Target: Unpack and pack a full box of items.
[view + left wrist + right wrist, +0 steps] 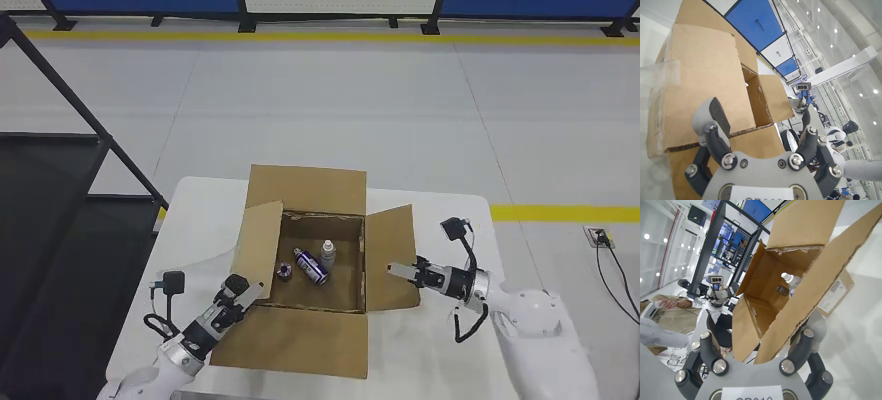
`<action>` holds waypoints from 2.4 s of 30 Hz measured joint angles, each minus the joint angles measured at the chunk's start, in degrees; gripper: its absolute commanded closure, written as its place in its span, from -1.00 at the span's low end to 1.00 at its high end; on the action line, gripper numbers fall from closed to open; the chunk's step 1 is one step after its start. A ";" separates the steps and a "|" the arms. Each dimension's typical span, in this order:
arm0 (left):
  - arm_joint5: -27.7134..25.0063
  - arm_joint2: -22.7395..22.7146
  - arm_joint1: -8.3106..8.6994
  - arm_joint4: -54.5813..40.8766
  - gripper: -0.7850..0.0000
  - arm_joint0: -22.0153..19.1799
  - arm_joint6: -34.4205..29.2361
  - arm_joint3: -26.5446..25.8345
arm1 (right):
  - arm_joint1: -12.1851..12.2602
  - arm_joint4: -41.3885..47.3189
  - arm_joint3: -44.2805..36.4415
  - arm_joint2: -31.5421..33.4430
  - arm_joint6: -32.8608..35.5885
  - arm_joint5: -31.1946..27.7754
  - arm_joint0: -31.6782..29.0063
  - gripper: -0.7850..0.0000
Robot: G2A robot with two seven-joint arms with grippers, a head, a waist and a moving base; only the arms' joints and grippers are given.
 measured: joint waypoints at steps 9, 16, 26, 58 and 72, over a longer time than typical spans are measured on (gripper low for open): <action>0.15 1.36 0.12 -0.51 -1.00 -0.91 -0.56 1.49 | -0.93 7.60 6.00 -8.27 -0.13 -2.34 5.22 -1.00; 0.06 1.60 0.24 -1.32 -1.00 -1.02 -0.61 1.82 | -2.21 0.88 11.59 -15.40 -8.06 -3.16 9.54 -1.00; 0.64 1.80 0.45 -1.45 -1.00 -1.03 -0.63 1.79 | -2.85 -9.56 13.53 -20.60 -15.86 -9.26 11.57 -1.00; -6.15 -16.01 2.17 -14.07 -1.00 9.90 -3.95 -1.73 | -1.66 -7.76 12.11 -16.66 -27.16 -9.13 9.33 -1.00; -10.62 -16.07 4.72 -10.33 -1.00 9.99 -30.86 6.22 | -4.02 -23.14 22.41 -18.55 -58.05 -0.07 16.40 -1.00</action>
